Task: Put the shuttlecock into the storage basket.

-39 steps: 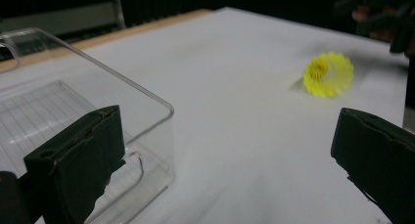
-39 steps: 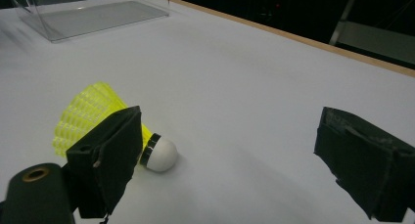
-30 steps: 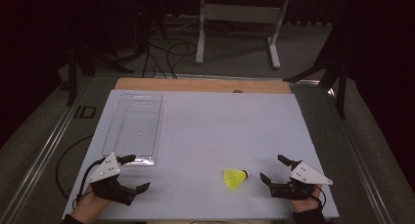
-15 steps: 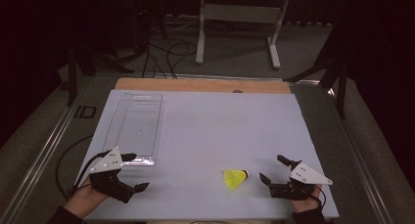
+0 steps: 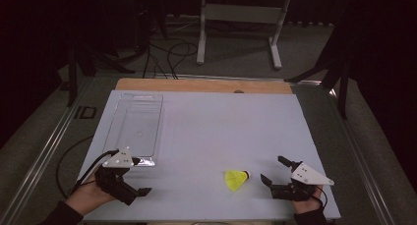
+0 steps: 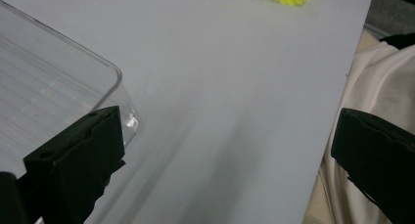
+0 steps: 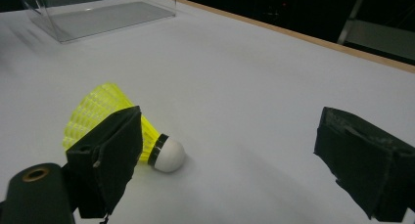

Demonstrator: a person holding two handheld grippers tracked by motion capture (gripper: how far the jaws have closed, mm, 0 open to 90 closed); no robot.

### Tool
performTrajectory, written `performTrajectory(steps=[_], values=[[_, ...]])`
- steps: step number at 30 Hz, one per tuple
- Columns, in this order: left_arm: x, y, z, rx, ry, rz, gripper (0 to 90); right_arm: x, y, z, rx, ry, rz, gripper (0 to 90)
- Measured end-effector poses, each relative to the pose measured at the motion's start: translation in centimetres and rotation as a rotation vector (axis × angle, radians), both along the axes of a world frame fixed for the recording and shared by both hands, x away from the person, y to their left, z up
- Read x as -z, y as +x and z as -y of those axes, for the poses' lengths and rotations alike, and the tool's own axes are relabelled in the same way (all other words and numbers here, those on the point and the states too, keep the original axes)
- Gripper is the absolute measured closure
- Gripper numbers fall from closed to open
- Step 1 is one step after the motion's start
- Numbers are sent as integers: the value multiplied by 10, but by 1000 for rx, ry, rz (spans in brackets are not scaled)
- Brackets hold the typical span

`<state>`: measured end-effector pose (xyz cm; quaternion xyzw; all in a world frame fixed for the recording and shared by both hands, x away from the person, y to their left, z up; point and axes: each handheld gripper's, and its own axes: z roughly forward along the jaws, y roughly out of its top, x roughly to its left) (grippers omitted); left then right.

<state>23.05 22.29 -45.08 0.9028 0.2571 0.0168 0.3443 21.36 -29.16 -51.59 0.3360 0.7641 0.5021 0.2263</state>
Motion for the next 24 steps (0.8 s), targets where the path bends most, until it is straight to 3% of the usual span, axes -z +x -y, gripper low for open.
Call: performTrajectory(steps=[19, 24], values=[[-3, 7, 18, 86, 159, -82, 0, -2, -1, -1, 5, -2, 5, 110], [-5, 10, 23, 114, 206, -119, 0, -1, -1, -2, 3, -5, -3, 110]])
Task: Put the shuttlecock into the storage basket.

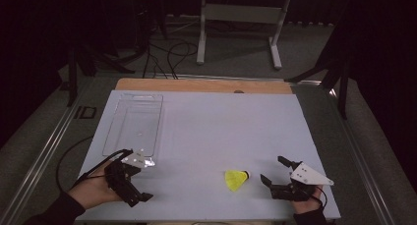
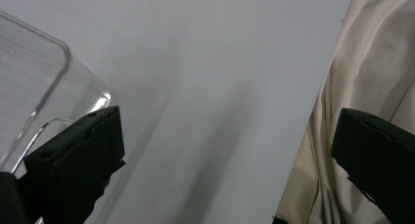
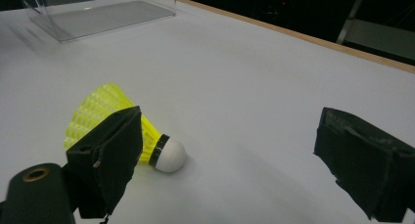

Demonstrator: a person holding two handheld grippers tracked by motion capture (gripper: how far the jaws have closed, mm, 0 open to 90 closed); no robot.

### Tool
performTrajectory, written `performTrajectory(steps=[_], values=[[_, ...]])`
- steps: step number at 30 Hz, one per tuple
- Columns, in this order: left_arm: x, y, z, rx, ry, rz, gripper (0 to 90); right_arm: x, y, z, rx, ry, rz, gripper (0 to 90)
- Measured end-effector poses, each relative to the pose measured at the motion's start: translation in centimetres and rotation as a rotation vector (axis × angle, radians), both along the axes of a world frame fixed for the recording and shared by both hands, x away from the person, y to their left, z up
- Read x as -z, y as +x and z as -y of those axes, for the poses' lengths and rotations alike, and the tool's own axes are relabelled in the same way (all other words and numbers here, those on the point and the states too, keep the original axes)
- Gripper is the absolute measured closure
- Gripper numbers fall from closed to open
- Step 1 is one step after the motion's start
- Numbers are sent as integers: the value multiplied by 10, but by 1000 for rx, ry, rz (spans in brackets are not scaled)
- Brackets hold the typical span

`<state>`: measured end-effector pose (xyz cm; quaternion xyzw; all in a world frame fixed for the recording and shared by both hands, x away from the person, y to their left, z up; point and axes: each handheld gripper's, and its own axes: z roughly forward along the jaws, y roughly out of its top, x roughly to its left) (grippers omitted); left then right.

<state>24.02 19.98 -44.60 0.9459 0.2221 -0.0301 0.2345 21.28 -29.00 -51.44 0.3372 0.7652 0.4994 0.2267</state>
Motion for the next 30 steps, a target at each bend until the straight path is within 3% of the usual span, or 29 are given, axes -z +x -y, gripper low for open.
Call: performTrajectory(steps=[5, 15, 25, 30], values=[[-3, 4, 6, 18, 49, -15, 0, 0, 0, 0, 4, -1, 0, 110], [-4, 11, 23, 76, 110, -84, 0, 0, 0, 0, 1, 1, -3, 110], [-13, 20, 42, 113, 121, -122, 0, 1, 1, 0, -5, 2, -7, 110], [-17, 24, 53, 138, 97, -117, 0, 1, 1, 0, -6, 0, -5, 110]])
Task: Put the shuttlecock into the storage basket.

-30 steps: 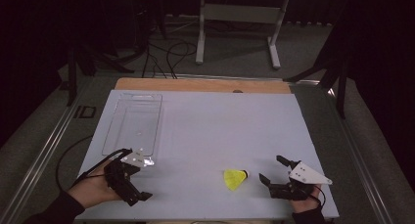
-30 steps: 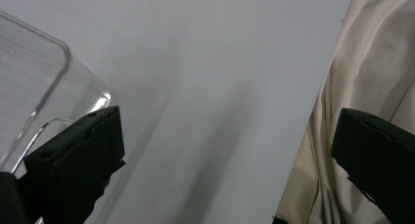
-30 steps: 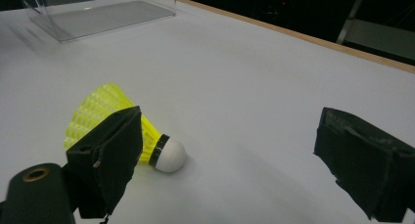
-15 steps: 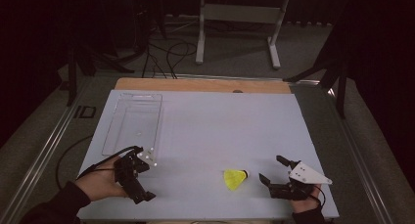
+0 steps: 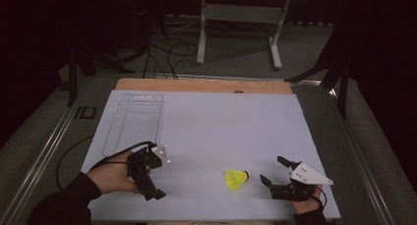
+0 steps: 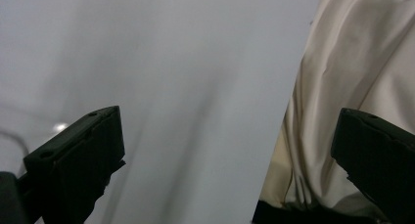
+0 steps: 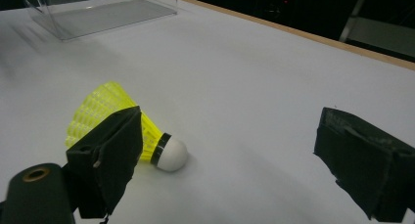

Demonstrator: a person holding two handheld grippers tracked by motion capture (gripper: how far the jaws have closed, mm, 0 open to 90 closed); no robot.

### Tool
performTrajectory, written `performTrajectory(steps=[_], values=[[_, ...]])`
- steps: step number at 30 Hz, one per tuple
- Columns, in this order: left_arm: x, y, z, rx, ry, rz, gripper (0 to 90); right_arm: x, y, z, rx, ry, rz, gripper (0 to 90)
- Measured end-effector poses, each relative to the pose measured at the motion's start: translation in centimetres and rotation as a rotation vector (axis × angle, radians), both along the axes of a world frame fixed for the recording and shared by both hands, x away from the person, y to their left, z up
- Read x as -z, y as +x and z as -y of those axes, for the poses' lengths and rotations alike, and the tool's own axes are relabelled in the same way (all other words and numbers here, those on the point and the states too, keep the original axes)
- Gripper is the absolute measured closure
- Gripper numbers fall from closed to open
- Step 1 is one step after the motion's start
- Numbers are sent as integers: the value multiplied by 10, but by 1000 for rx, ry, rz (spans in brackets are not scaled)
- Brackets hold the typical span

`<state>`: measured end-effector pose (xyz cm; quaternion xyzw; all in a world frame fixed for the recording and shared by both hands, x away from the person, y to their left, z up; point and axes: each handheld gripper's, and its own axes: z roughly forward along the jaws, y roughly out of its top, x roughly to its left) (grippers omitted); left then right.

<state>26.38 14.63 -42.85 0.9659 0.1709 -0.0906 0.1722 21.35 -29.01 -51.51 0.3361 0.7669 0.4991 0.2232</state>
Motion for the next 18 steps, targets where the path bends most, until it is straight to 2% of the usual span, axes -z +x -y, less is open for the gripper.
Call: performTrajectory(steps=[4, 5, 6, 9, 12, 14, 18], values=[[-1, 2, 6, 17, -9, 7, 0, 0, 0, 0, 1, -2, -1, 110], [-2, 3, 10, 28, -12, 27, 0, 0, 0, 0, 1, -2, -1, 110], [-2, 5, 12, 28, -19, 17, 0, 0, 0, 0, 1, -2, -1, 110], [-1, 6, 19, 37, -32, 19, 0, 0, 0, 0, 1, -2, -2, 110], [1, 8, 27, 50, -38, 38, 0, 0, 0, 0, -1, -1, -2, 110], [2, 9, 31, 61, -49, 30, 0, 0, 0, 0, -1, -1, -2, 110], [5, 10, 42, 85, -45, 22, 0, 0, 0, 0, -3, -2, -3, 110]])
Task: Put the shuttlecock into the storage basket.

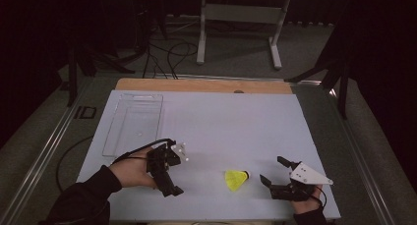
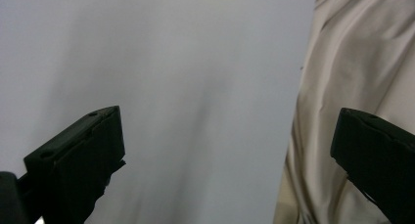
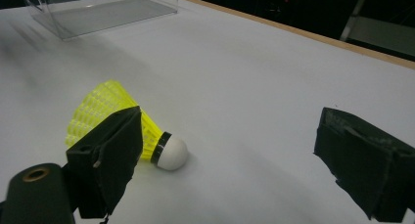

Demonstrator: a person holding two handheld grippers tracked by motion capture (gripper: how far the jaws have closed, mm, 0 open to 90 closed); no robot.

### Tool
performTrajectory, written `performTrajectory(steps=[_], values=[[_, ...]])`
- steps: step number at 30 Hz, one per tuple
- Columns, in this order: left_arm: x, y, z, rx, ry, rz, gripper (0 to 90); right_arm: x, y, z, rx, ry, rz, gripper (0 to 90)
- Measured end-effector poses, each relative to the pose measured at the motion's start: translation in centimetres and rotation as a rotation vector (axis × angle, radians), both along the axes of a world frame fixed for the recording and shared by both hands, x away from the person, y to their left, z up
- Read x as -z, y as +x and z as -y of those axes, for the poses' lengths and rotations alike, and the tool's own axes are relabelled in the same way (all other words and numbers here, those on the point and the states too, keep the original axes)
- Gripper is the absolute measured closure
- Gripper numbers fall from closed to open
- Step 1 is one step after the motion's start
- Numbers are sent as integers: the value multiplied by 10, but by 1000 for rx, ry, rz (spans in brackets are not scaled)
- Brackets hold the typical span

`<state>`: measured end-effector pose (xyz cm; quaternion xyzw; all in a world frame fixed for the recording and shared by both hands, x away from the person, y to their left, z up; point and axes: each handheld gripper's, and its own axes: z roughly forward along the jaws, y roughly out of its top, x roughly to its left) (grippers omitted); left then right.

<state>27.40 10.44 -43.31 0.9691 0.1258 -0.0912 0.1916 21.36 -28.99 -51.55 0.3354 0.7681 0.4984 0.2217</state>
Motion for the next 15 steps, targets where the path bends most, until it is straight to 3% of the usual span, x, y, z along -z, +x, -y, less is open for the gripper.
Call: performTrajectory(steps=[15], values=[[4, 9, 37, 52, -15, 16, 0, 0, 0, 0, -3, 0, -5, 111]])
